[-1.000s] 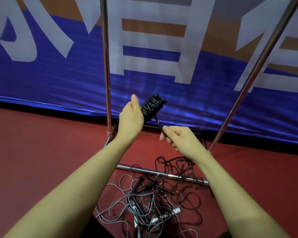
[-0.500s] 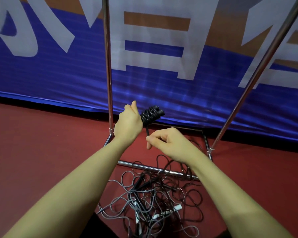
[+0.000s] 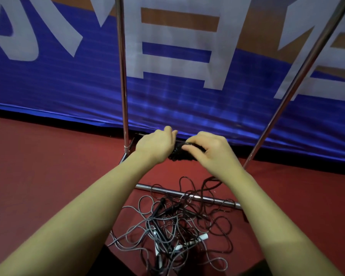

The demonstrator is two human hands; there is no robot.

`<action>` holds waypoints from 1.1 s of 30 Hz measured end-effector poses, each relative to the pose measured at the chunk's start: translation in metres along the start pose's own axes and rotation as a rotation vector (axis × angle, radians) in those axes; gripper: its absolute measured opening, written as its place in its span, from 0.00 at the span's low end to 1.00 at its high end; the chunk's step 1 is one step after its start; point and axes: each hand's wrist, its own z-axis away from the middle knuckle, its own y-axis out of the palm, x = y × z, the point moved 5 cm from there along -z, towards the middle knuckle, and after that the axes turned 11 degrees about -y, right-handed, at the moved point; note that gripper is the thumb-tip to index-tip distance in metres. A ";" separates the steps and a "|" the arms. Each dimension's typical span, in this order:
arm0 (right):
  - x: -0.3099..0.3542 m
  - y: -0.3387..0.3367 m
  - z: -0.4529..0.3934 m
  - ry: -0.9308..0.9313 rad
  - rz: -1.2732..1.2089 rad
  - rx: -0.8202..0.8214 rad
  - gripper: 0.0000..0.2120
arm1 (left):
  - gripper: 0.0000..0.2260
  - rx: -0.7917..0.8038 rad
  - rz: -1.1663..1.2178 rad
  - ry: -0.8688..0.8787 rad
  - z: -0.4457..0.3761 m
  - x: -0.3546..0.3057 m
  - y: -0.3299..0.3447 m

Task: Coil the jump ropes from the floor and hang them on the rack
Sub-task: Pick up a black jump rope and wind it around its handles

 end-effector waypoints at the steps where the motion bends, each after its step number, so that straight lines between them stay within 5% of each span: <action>1: -0.003 -0.003 0.000 0.009 0.007 -0.031 0.10 | 0.14 0.015 -0.005 0.038 0.003 -0.004 -0.001; 12: -0.016 -0.005 0.007 0.241 -0.272 -0.144 0.07 | 0.10 -0.021 0.108 0.156 0.025 -0.019 -0.027; 18: -0.017 0.005 0.013 0.357 -0.307 0.120 0.08 | 0.09 -0.124 0.203 0.135 0.022 -0.017 -0.033; 28: -0.002 0.007 0.006 0.298 -0.277 -0.034 0.14 | 0.16 -0.578 0.050 0.277 0.026 -0.011 -0.062; 33: 0.000 -0.001 0.007 0.261 -0.213 -0.086 0.17 | 0.25 -0.413 0.163 0.055 0.016 0.002 -0.054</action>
